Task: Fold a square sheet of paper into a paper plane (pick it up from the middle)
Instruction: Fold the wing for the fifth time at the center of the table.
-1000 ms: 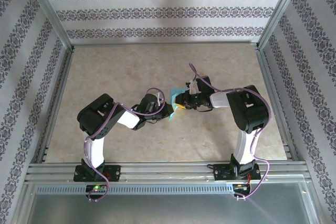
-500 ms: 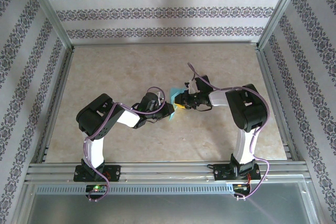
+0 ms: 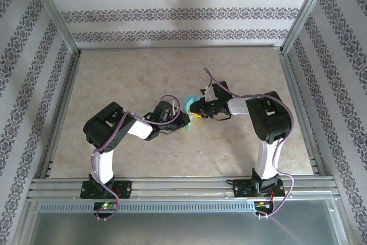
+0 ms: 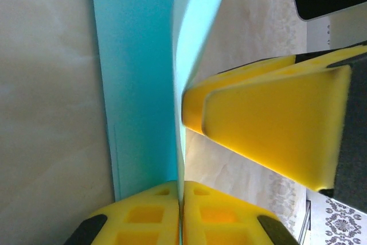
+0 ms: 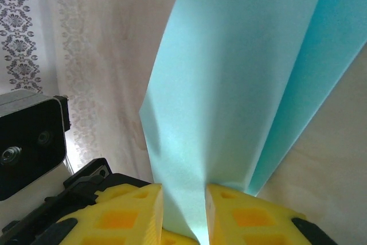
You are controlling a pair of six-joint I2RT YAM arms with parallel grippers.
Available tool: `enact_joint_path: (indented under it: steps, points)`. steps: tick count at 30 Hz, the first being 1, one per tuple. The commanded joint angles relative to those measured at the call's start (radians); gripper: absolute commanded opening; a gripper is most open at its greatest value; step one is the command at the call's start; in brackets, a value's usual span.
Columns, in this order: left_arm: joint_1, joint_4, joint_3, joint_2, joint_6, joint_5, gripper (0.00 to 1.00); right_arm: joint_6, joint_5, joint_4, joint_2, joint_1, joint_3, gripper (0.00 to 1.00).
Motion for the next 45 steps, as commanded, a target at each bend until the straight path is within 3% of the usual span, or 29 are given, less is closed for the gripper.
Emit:
enact_joint_path:
  steps: [1, 13, 45]
  points:
    - [0.005, -0.218, -0.057, 0.115, 0.003, -0.056, 0.09, -0.028, -0.005, -0.007, -0.043, -0.003, 0.006, 0.27]
    - [0.027, -0.145, -0.085, 0.134, -0.046, -0.016, 0.07, -0.068, -0.001, -0.043, -0.014, 0.008, 0.028, 0.27]
    - [0.029, -0.205, -0.057, 0.119, -0.031, -0.021, 0.13, -0.085, 0.058, -0.121, 0.055, 0.022, 0.072, 0.27]
